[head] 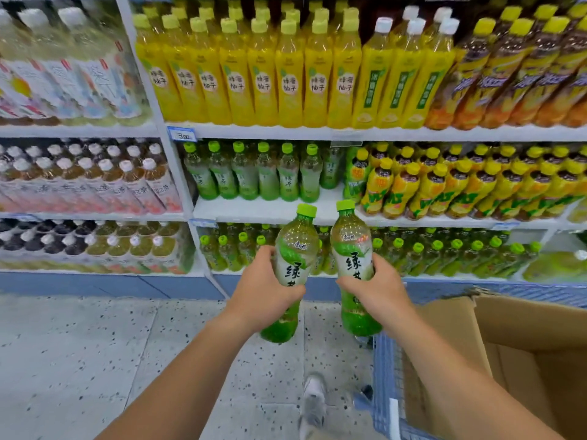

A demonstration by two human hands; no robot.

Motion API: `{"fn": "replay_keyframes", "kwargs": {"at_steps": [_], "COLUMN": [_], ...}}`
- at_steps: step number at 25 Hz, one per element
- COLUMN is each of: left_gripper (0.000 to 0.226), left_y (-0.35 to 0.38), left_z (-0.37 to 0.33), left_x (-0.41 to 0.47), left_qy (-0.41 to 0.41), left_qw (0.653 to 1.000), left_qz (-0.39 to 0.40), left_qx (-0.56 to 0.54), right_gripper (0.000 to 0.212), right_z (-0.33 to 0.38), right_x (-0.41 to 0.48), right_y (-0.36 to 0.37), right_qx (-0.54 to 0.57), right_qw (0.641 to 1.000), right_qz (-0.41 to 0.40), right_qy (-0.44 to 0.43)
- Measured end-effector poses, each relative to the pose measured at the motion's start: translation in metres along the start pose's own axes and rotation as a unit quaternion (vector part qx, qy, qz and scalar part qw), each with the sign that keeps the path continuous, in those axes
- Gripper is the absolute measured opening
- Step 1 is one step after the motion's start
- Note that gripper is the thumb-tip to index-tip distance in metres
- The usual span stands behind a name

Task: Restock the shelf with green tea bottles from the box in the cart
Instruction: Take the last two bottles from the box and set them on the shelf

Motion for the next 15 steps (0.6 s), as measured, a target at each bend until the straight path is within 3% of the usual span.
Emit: {"fn": "replay_keyframes", "kwargs": {"at_steps": [7,15], "left_gripper": [0.059,0.038], "left_y": [0.025,0.043], "left_z": [0.019,0.059], "left_x": [0.135,0.264], "left_qy": [0.003,0.027], "left_qw": [0.999,0.998], "left_qz": [0.007,-0.043], "left_qx": [0.053,0.042], "right_gripper": [0.04,0.038], "right_z": [-0.031,-0.066], "right_x": [0.121,0.245], "right_y": [0.01,0.026], "right_qx": [0.017,0.037], "right_qw": [1.0,0.997], "right_qz": [-0.02,-0.061], "right_qy": [0.006,-0.038]}}
Point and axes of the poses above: each hand's wrist, its own x-axis towards the middle knuckle, its own y-axis out of the palm, z = x × y, the point moved 9 cm from there along x, towards the middle knuckle, and after that the axes turned 15 degrees about x, right-handed, at the moved point
